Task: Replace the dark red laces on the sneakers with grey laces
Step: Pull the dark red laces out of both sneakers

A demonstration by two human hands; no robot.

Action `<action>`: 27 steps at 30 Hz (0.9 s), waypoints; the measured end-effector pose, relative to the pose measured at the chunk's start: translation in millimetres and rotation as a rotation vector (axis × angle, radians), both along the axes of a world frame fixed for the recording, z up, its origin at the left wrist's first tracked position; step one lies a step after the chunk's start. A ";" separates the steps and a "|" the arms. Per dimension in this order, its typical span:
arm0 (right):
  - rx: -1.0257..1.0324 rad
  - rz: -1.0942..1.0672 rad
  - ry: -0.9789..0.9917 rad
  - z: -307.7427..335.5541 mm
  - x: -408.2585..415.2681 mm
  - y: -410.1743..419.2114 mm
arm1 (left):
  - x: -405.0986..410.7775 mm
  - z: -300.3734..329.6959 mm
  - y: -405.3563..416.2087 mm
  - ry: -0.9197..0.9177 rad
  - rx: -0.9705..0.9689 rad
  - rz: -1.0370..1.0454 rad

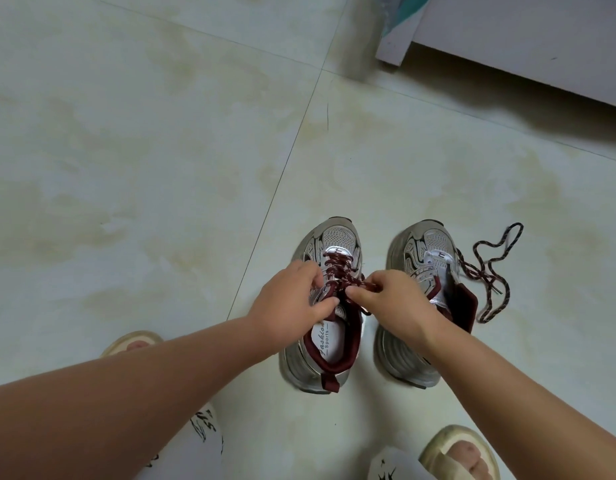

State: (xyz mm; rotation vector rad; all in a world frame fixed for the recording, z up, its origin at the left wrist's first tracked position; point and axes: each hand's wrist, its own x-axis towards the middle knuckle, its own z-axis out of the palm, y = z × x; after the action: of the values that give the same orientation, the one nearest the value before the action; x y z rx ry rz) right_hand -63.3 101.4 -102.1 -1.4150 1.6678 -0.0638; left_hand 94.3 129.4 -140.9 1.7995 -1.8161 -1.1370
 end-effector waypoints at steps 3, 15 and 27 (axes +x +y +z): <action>-0.040 0.040 -0.014 3.4 0.4 0.8 | -0.6 0.2 -0.8 -0.006 -0.006 -0.010; -0.496 0.582 0.356 20.3 24.7 -6.2 | 0.9 3.1 -2.9 -0.051 0.011 -0.067; -0.051 0.342 0.098 9.4 -0.7 -16.4 | 1.3 0.9 0.3 -0.044 0.005 -0.080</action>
State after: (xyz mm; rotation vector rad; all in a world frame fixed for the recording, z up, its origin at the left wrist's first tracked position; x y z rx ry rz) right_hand -64.0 85.1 -92.7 -1.7467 1.4878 0.1597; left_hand 95.6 129.7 -140.0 1.7827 -1.9275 -1.1394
